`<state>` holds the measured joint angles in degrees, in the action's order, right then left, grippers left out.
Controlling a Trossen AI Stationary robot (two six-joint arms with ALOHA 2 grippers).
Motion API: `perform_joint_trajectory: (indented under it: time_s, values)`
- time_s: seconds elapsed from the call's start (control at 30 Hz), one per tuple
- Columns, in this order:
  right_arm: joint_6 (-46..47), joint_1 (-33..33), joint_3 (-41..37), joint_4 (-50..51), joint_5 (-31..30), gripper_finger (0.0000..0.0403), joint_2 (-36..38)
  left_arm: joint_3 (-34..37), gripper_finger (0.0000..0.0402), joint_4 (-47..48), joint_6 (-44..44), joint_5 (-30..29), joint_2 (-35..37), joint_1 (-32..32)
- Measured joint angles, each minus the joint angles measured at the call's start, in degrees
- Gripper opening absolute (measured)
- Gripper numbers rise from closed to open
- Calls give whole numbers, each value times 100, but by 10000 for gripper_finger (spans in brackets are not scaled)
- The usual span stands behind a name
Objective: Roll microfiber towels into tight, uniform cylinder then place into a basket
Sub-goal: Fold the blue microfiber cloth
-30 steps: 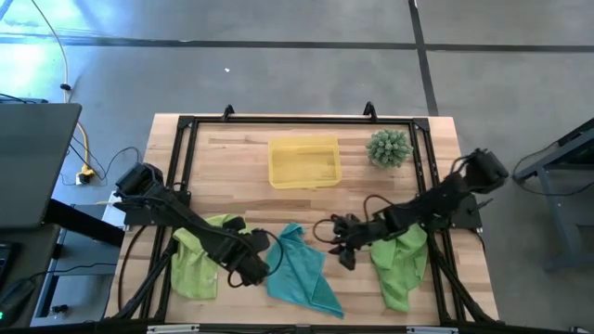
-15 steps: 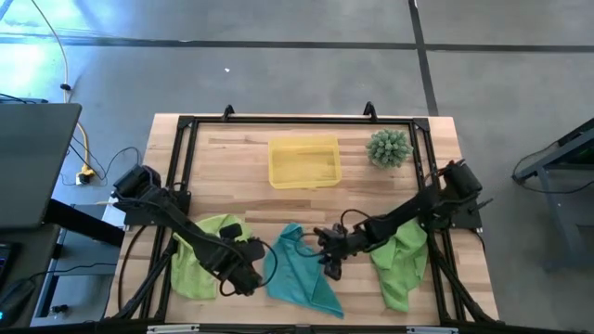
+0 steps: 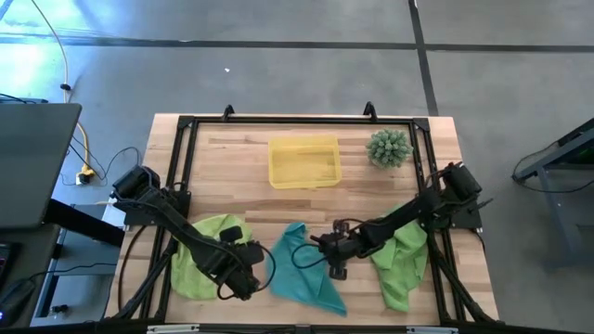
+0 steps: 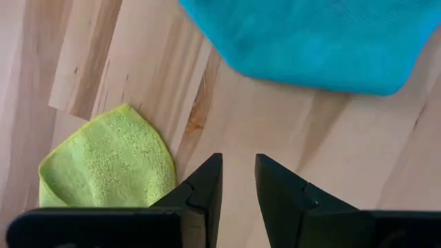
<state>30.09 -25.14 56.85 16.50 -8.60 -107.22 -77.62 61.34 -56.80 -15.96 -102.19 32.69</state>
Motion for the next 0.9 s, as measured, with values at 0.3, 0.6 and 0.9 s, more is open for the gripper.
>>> perform_joint_trajectory:
  time_s: [0.3, 0.6, 0.9]
  values:
    - [-218, 6, 395, 1656, -304, 156, -15, 0, 76, -776, 703, -686, 0, -4]
    - [-315, 8, 550, 1908, -360, 156, -26, 0, 76, -2876, 2471, -1031, -277, -232]
    - [-313, 9, 554, 1987, -384, 156, -26, 2, 76, -3166, 2699, -907, -1134, -636]
